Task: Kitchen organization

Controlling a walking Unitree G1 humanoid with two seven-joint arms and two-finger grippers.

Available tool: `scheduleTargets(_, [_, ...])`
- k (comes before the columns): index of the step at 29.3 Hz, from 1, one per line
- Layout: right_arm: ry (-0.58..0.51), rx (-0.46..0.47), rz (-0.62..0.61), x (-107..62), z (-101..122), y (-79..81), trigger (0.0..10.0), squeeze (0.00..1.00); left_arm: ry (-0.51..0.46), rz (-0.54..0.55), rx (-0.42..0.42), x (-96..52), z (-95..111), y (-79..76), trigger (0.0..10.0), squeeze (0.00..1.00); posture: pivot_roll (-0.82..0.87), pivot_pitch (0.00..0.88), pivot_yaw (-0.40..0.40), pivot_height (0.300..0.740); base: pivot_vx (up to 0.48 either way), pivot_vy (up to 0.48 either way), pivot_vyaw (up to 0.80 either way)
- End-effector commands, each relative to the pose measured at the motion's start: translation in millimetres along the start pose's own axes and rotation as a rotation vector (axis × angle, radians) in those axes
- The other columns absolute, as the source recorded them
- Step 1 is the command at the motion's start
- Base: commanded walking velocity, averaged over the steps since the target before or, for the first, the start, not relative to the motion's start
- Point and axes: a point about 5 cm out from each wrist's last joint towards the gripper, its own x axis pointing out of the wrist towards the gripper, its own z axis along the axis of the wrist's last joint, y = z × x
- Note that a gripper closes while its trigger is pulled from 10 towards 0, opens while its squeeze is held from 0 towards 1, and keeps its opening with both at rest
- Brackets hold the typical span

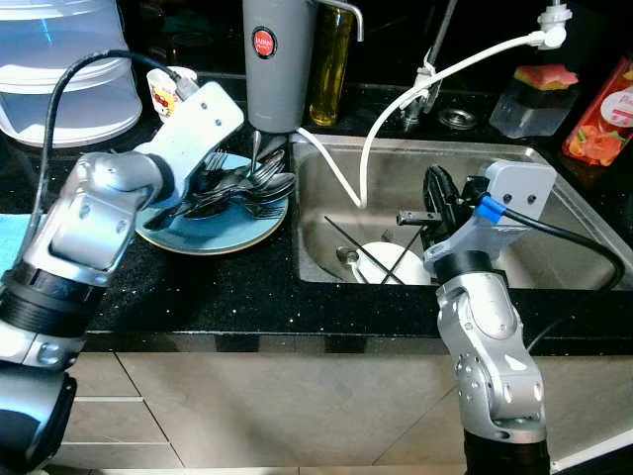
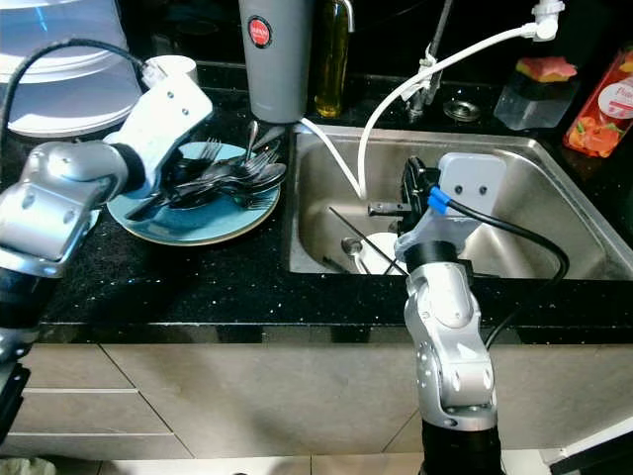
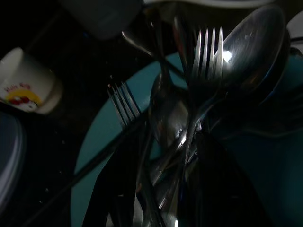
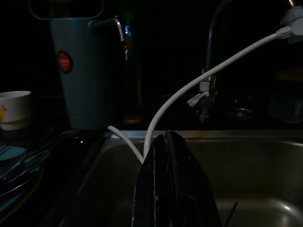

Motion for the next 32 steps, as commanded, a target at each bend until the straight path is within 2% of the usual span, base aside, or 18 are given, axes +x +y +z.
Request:
scheduleTargets(1, [0.006,0.006,0.001,0.4,-3,0.2,10.0,0.00,0.027,-0.027,-0.013,3.6,-7,-2.3,10.0,0.00,0.23,0.029,-0.068,0.740,0.000,0.000,0.00])
scheduleTargets(9, [0.006,0.006,-0.003,-0.3,-2,-0.5,10.0,0.00,0.063,-0.064,0.035,13.9,-16,-4.5,10.0,0.00,0.23,0.035,-0.068,0.740,0.000,0.000,0.00])
scheduleTargets(18, [0.006,0.005,-0.005,-0.8,-2,-0.4,10.0,0.00,0.075,-0.080,0.018,22.9,-18,-4.0,10.0,0.00,0.23,0.038,-0.067,0.740,0.000,0.000,0.00])
scheduleTargets(19, [0.006,0.005,-0.005,-1.1,-2,-0.4,10.0,0.00,0.081,-0.082,0.014,23.7,-19,-3.6,5.4,0.00,0.22,0.042,-0.067,0.740,0.000,0.000,0.00])
scheduleTargets(20, [0.007,0.005,-0.005,-1.2,-2,-0.4,10.0,0.00,0.083,-0.083,0.011,24.0,-19,-3.6,4.5,0.00,0.22,0.042,-0.067,0.740,0.000,0.000,0.00])
scheduleTargets(21, [0.008,0.004,-0.006,-1.3,-2,-0.4,10.0,0.00,0.083,-0.083,0.009,24.2,-19,-3.5,3.8,0.00,0.22,0.042,-0.067,0.740,0.000,0.000,0.00])
scheduleTargets(23, [0.008,0.004,-0.006,-1.5,-2,-0.7,10.0,0.00,0.085,-0.085,0.008,24.3,-20,-3.7,3.5,0.00,0.22,0.044,-0.067,0.740,0.000,0.000,0.00])
scheduleTargets(24, [0.008,0.004,-0.007,-1.6,-2,-0.8,10.0,0.00,0.086,-0.086,0.009,24.4,-20,-3.8,2.5,0.00,0.22,0.044,-0.068,0.740,0.000,0.000,0.00])
scheduleTargets(25, [0.009,0.003,-0.007,-1.6,-2,-0.9,10.0,0.00,0.086,-0.088,0.009,24.6,-20,-3.8,2.5,0.00,0.22,0.044,-0.068,0.740,0.000,0.000,0.00])
scheduleTargets(26, [0.009,0.003,-0.007,-1.6,-2,-1.0,10.0,0.00,0.086,-0.090,0.007,24.7,-20,-3.9,0.4,0.00,0.22,0.045,-0.069,0.740,0.000,0.000,0.00])
scheduleTargets(27, [0.009,0.003,-0.006,-1.5,-2,-1.1,10.0,0.00,0.087,-0.091,0.007,24.9,-20,-4.0,0.0,0.00,0.22,0.045,-0.070,0.740,0.000,0.000,0.00])
scheduleTargets(32, [0.009,0.002,-0.004,-0.7,-2,-1.2,10.0,0.00,0.080,-0.095,0.001,26.0,-20,-3.7,0.0,0.00,0.22,0.044,-0.073,0.740,0.000,0.000,0.00])
